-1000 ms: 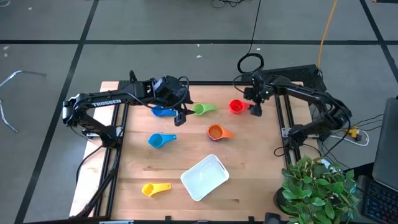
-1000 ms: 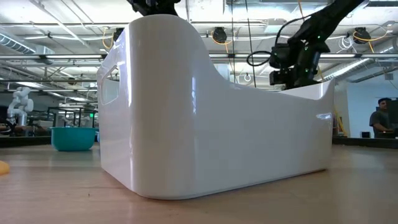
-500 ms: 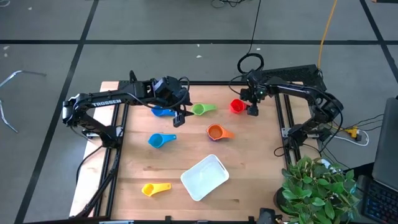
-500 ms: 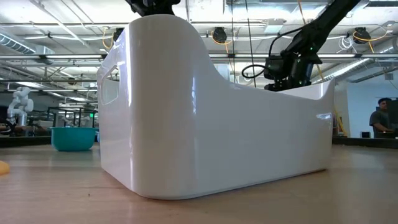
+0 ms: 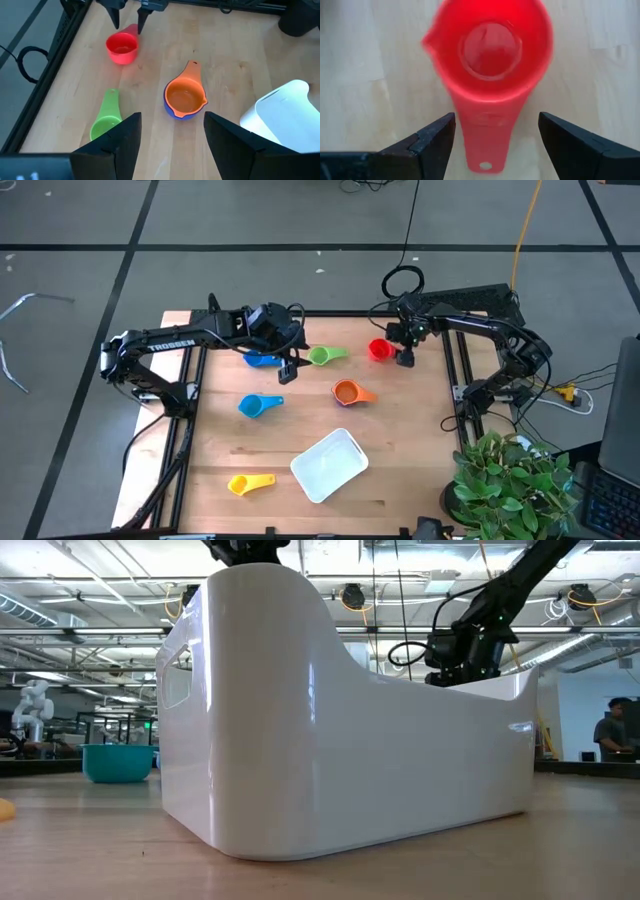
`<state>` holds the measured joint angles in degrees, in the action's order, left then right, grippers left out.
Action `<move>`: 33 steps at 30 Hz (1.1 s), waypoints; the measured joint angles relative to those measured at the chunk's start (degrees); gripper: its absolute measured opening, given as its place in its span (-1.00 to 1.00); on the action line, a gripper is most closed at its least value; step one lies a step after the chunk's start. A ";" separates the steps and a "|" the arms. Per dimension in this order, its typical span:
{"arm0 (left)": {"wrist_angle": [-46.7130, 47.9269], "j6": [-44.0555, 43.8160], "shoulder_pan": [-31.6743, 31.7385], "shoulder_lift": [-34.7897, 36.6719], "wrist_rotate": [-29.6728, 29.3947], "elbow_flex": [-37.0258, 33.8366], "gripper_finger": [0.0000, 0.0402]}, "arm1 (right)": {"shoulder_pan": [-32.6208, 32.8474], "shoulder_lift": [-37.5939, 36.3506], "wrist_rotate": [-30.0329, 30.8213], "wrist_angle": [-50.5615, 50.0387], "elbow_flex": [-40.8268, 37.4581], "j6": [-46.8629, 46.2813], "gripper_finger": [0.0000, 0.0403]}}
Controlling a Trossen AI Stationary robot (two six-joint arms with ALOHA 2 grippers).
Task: Nest measuring cups in basket
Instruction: Stack the red measuring cup on top of the orange measuring cup
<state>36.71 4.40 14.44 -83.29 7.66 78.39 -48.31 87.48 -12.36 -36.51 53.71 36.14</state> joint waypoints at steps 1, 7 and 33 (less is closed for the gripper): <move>0.00 0.00 0.00 0.00 0.00 0.00 0.09 | 0.00 0.00 -0.02 0.00 0.00 -0.14 0.38; -0.02 0.02 0.00 0.00 0.00 0.00 0.09 | 0.02 0.00 -1.24 -0.19 0.00 -1.01 0.38; -0.02 0.00 0.00 0.00 -0.04 0.00 0.09 | 2.34 0.37 4.98 5.20 -3.21 -6.61 -0.11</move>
<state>36.69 4.40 14.44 -83.29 7.62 78.39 -45.98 87.85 -7.38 -31.31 50.50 29.54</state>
